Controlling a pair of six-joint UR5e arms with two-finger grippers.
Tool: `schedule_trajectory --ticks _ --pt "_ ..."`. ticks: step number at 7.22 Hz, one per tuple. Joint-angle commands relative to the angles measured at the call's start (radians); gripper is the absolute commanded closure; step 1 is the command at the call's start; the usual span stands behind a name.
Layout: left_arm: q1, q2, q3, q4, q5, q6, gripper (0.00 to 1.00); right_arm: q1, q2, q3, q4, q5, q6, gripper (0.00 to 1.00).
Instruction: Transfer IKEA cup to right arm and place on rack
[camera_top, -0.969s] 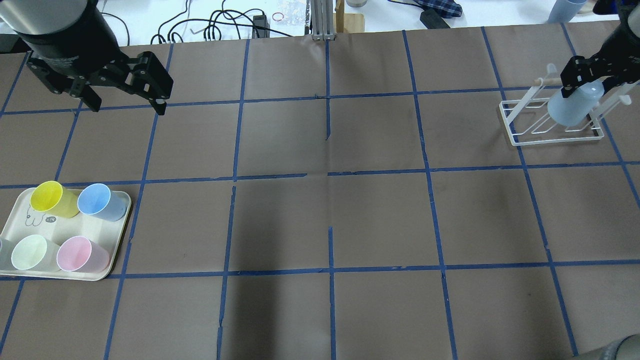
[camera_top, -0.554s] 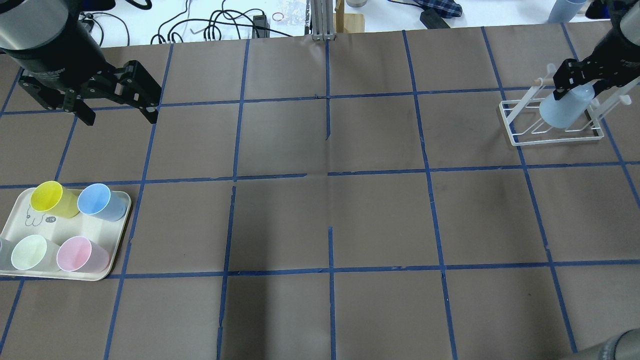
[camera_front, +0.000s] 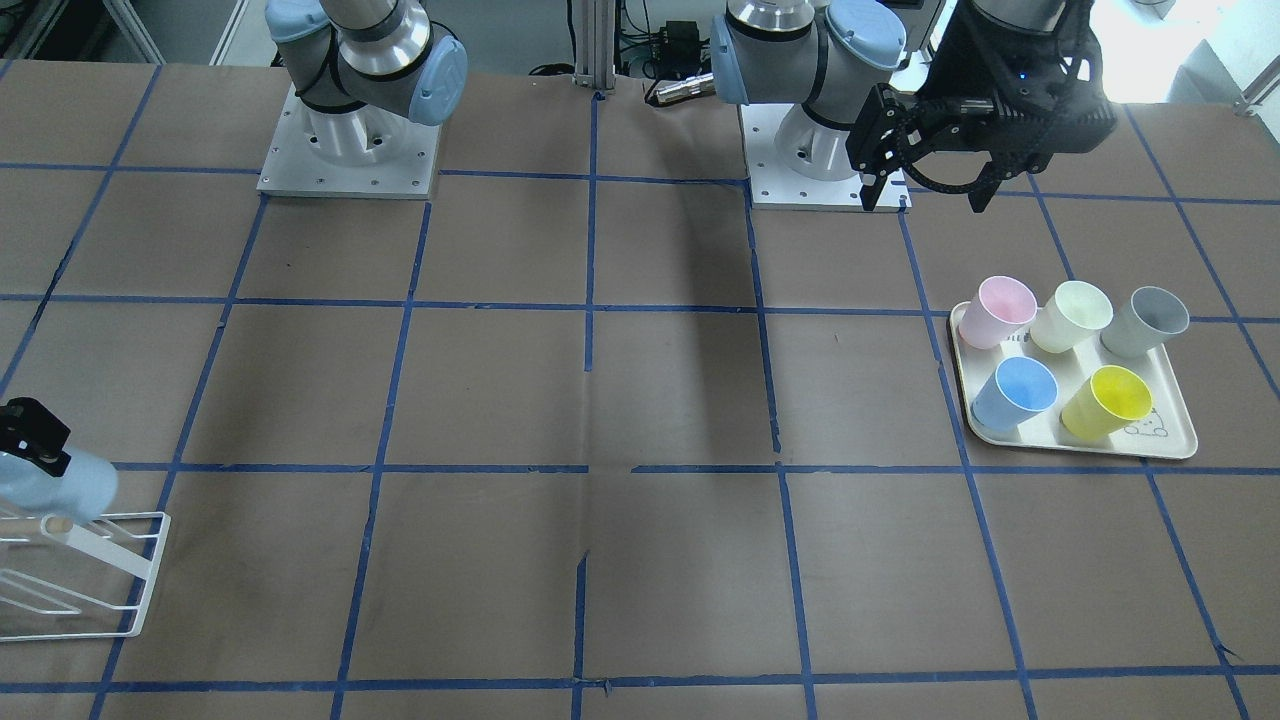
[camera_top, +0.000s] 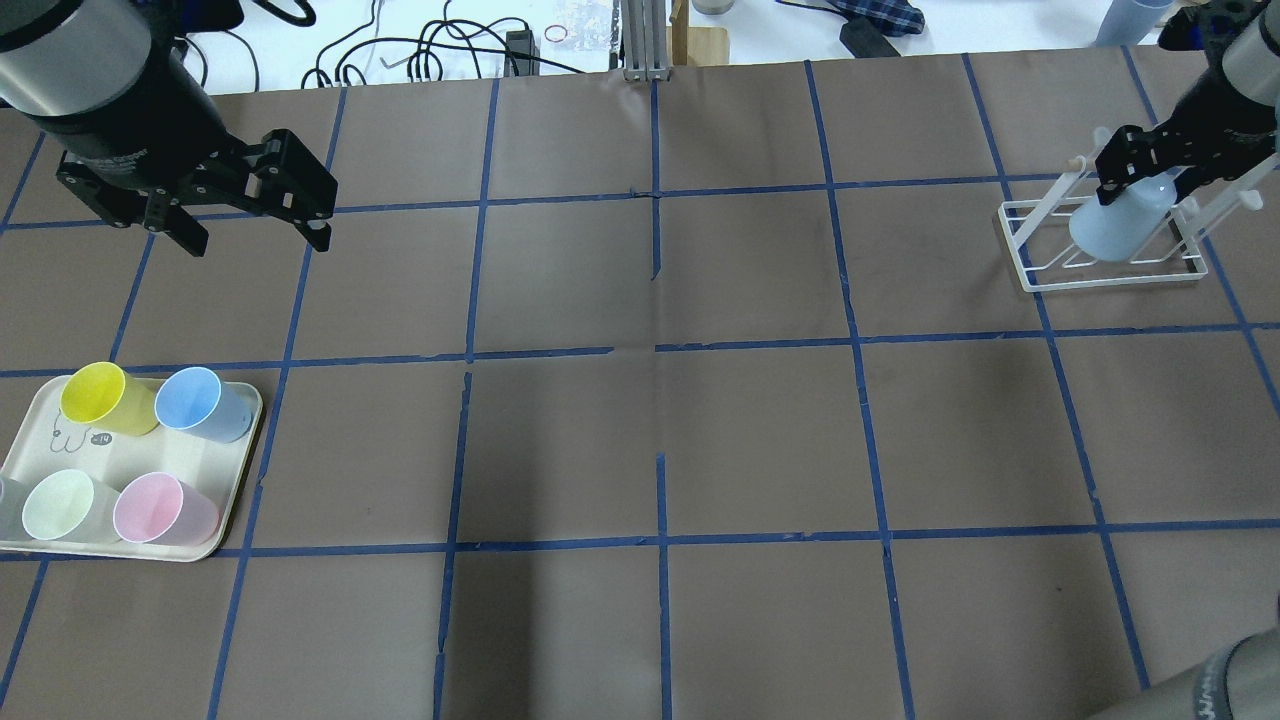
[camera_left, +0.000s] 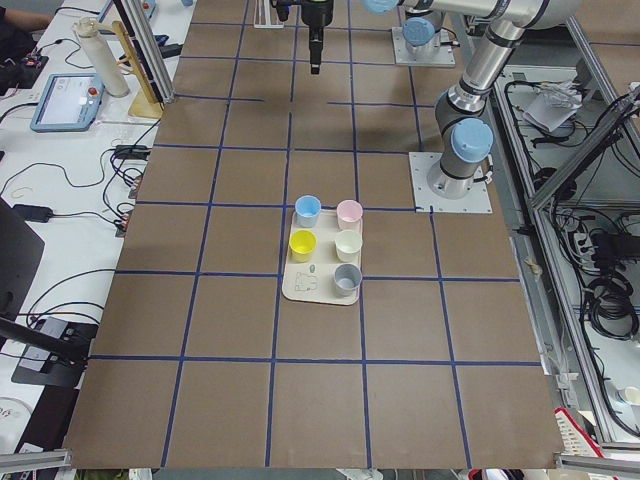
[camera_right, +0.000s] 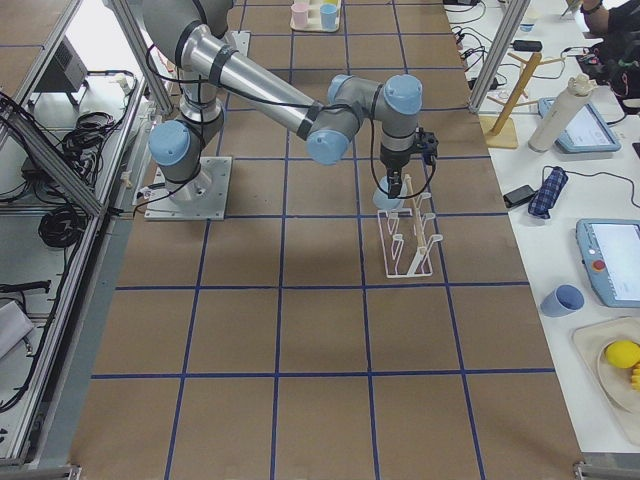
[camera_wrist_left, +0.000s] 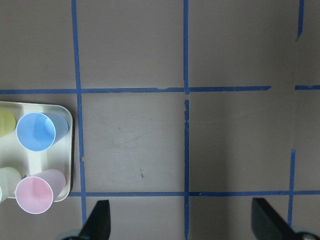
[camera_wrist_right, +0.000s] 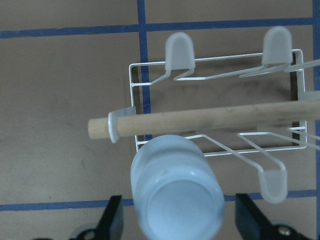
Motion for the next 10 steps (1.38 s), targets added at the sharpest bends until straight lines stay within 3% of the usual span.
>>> schedule_trajectory --ticks 1,3,8,10 --pt "0.0 0.003 -0.002 0.021 -0.002 0.005 0.0 0.0 -0.007 -0.003 0.002 0.004 0.005 0.0" --pt "0.0 0.008 -0.005 0.021 -0.002 0.006 0.0 0.002 -0.056 -0.028 0.035 0.005 0.004 0.0" --pt "0.0 0.008 -0.008 0.019 -0.002 0.005 0.0 0.006 -0.32 -0.055 0.406 0.004 0.05 0.0" --pt "0.0 0.012 -0.016 0.022 -0.002 0.005 0.0 0.018 -0.371 -0.058 0.495 0.001 0.06 0.0"
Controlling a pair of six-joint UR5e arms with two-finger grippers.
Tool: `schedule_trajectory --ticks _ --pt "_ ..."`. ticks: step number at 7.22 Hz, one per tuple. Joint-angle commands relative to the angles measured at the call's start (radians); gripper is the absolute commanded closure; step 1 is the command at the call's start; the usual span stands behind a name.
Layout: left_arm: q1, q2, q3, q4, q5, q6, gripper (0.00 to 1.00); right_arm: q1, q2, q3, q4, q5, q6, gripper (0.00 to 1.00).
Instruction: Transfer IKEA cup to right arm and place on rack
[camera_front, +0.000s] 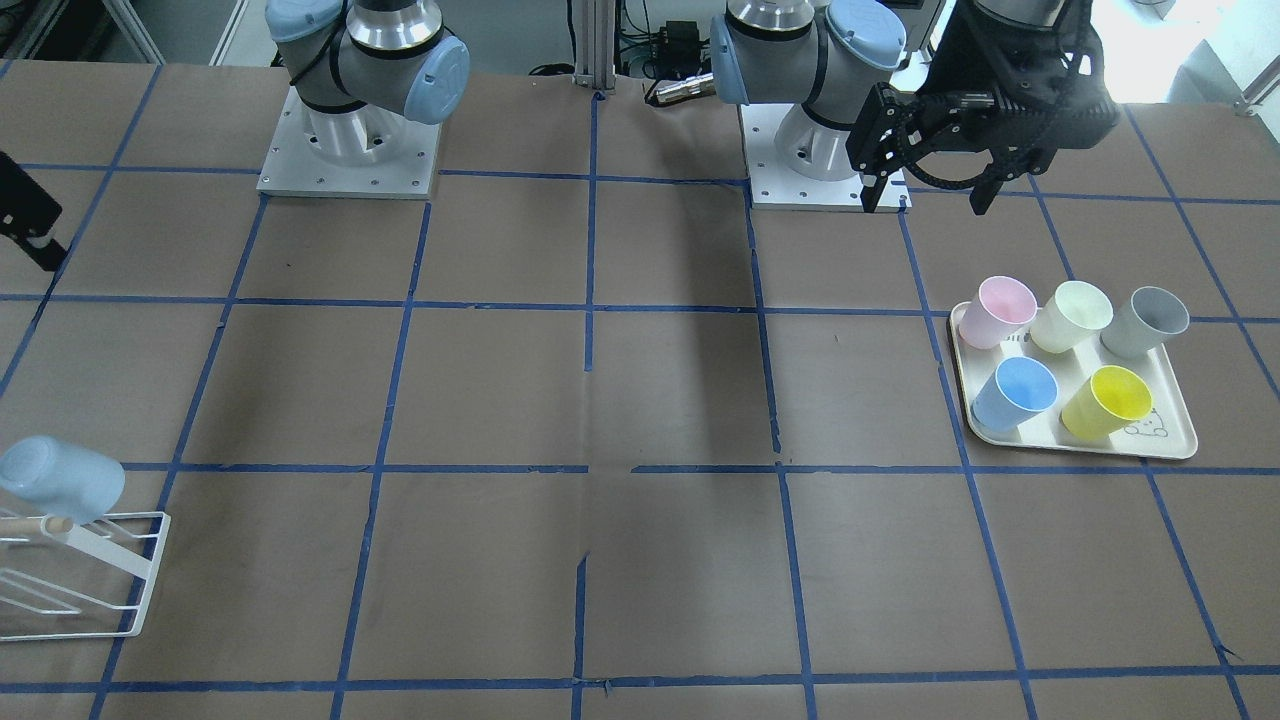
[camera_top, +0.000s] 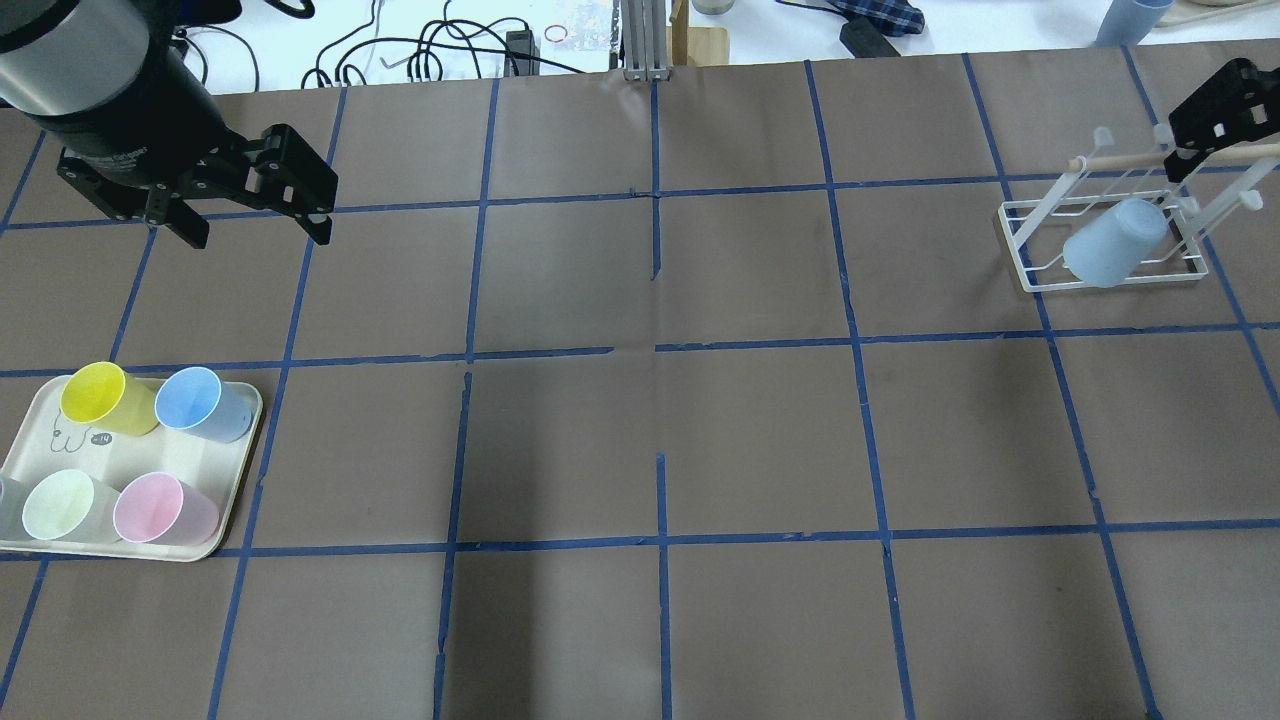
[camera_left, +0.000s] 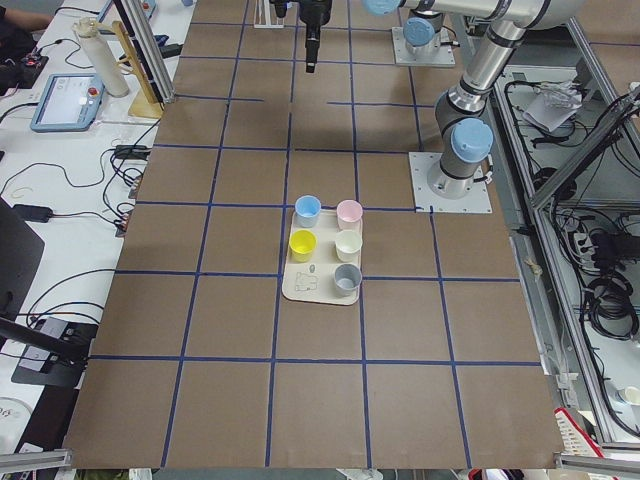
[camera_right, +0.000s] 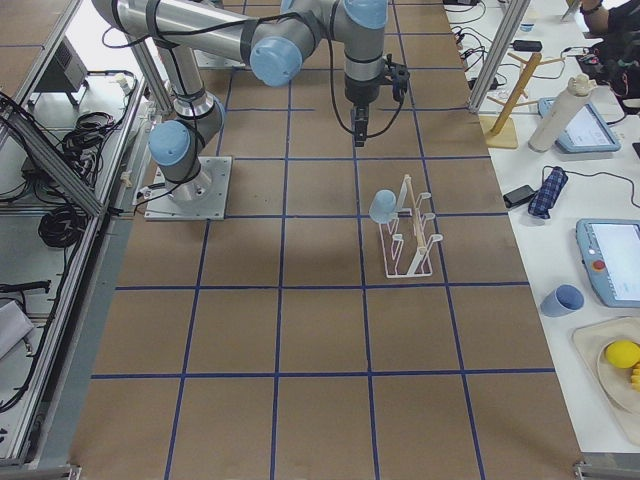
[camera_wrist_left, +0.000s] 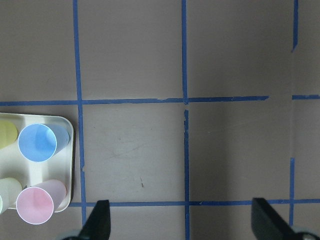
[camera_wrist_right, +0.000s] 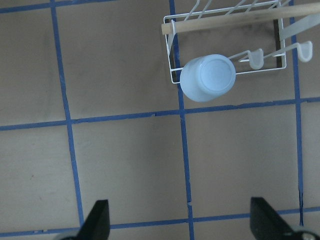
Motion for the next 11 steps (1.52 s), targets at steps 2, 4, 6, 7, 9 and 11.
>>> schedule_trajectory --ticks 2,4,6,7,9,11 --pt "-0.001 0.002 -0.006 0.002 -0.001 0.0 0.0 0.151 -0.017 -0.054 0.112 -0.009 0.088 0.0" --pt "0.0 0.002 -0.007 0.002 0.0 0.001 0.0 0.303 -0.012 -0.069 0.122 0.001 0.247 0.0" --pt "-0.001 0.002 -0.007 0.002 0.0 0.0 0.0 0.485 -0.01 -0.075 0.112 0.005 0.375 0.0" --pt "0.0 0.002 -0.006 0.002 -0.001 0.0 0.0 0.544 0.003 -0.081 0.106 0.016 0.427 0.0" --pt "-0.001 0.002 -0.007 0.002 -0.001 0.0 0.0 0.552 0.054 -0.098 0.103 -0.03 0.422 0.0" --pt "-0.001 0.002 -0.007 0.002 -0.001 -0.002 0.0 0.534 0.083 -0.134 0.105 -0.041 0.357 0.0"
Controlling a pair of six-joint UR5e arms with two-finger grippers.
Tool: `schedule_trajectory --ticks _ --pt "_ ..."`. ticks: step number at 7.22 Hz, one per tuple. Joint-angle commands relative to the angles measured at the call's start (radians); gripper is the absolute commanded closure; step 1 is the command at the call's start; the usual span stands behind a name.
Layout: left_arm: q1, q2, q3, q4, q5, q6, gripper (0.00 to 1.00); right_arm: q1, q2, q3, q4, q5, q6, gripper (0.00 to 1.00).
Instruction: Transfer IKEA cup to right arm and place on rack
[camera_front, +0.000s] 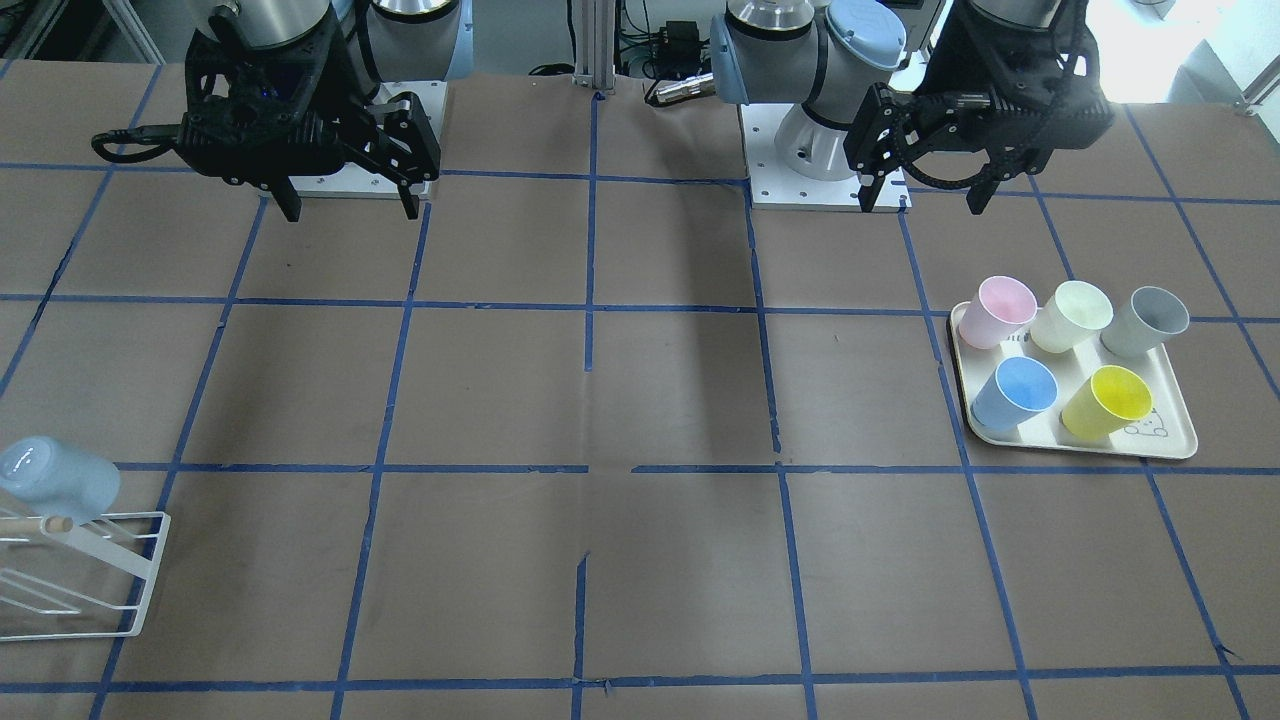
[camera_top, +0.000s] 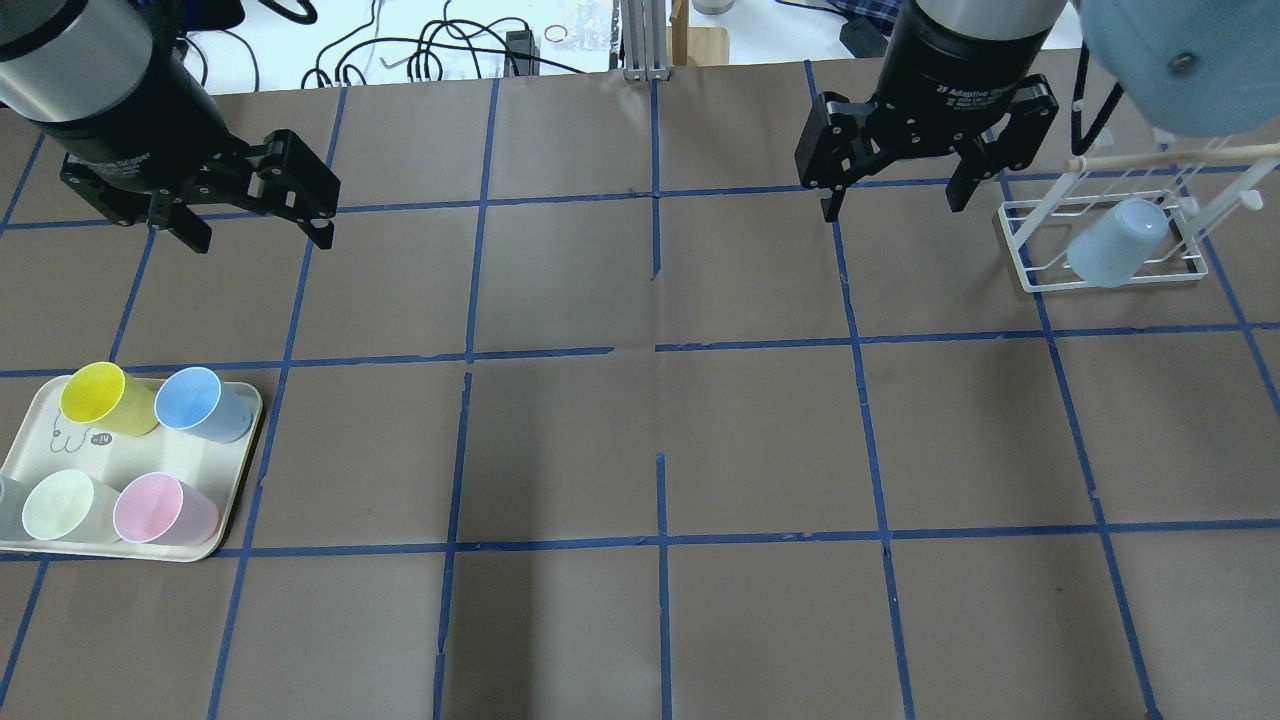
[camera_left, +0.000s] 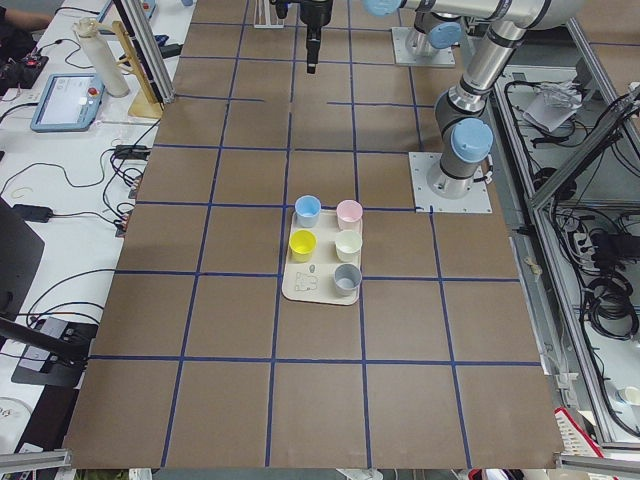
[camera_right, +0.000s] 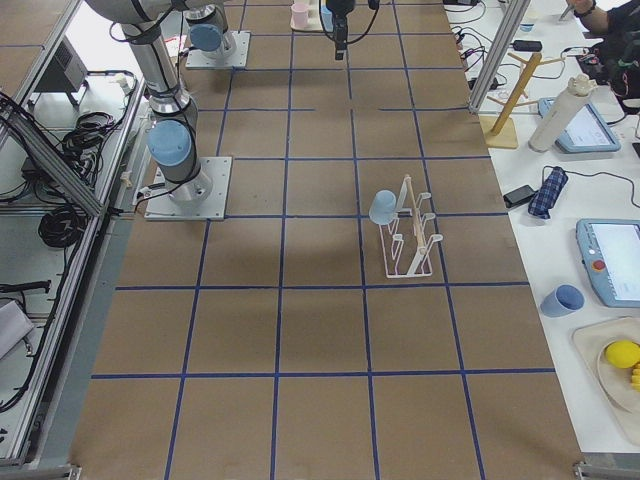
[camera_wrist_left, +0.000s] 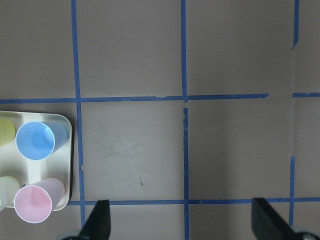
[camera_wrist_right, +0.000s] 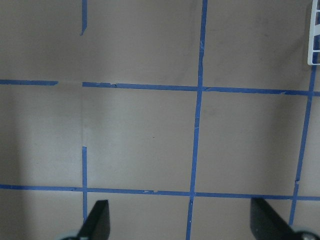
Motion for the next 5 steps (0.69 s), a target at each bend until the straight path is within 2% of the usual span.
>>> schedule_trajectory --ticks 1,5 --pt "0.001 0.002 0.0 0.0 0.0 -0.001 0.0 -0.009 0.021 -0.021 0.001 -0.01 -0.047 0.0" --pt "0.0 0.0 0.0 0.0 0.0 -0.002 0.0 -0.015 0.022 -0.019 -0.001 0.005 -0.037 0.0"
